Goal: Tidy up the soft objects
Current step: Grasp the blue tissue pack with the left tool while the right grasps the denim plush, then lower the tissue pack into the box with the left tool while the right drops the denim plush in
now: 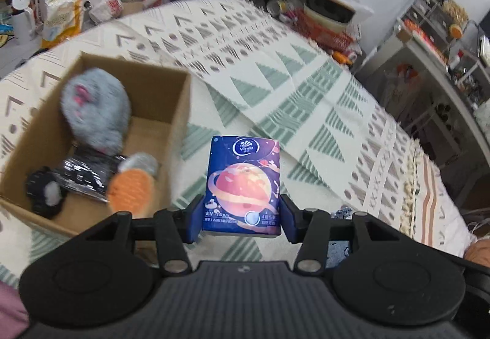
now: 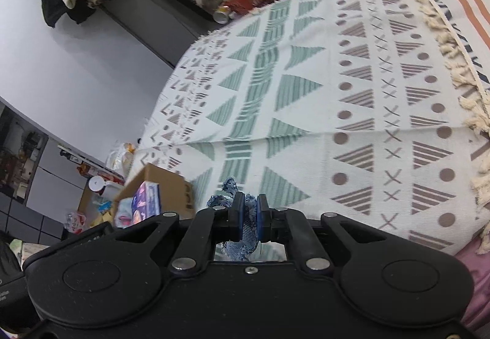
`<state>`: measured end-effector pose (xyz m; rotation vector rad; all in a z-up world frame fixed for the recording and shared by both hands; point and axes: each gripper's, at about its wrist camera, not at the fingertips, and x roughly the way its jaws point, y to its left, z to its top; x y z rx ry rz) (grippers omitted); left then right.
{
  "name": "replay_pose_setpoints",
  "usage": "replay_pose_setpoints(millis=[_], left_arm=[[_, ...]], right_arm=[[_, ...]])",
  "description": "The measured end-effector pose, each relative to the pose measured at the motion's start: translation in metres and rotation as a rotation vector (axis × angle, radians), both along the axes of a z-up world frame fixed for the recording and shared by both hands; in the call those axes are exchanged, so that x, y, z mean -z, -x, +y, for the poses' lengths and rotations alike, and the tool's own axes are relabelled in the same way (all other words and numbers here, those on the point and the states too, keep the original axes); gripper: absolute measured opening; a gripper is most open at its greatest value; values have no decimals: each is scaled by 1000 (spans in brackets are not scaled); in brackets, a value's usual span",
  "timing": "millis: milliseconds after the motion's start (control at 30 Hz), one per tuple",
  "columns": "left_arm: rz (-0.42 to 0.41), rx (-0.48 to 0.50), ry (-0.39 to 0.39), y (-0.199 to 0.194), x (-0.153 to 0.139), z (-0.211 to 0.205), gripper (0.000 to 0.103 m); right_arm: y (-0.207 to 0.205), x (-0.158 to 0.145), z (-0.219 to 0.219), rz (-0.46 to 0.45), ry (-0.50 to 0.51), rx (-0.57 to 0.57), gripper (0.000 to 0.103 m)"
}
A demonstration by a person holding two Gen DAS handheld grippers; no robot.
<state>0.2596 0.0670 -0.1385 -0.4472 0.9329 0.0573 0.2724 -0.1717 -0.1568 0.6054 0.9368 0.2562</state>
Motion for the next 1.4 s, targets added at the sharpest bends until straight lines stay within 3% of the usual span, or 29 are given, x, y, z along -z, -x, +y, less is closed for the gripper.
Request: replay_pose_setpoints(millis=[500, 967, 1167, 1300, 1400], left_arm=[[-40, -83, -14, 22, -40, 80, 50], [-18, -131, 37, 19, -26, 121, 50], [48, -136, 63, 22, -7, 127, 50], [105, -120, 68, 24, 1, 130, 58], [103, -143, 63, 29, -1, 135, 62]], right_arm=[[-4, -48, 68, -106, -33, -82, 8], [-17, -60, 116, -126, -23, -130, 8], [-24, -58, 134, -121, -7, -152, 8], [-27, -55, 146, -113, -4, -167, 8], [-30, -54, 155, -109, 2, -177, 8]])
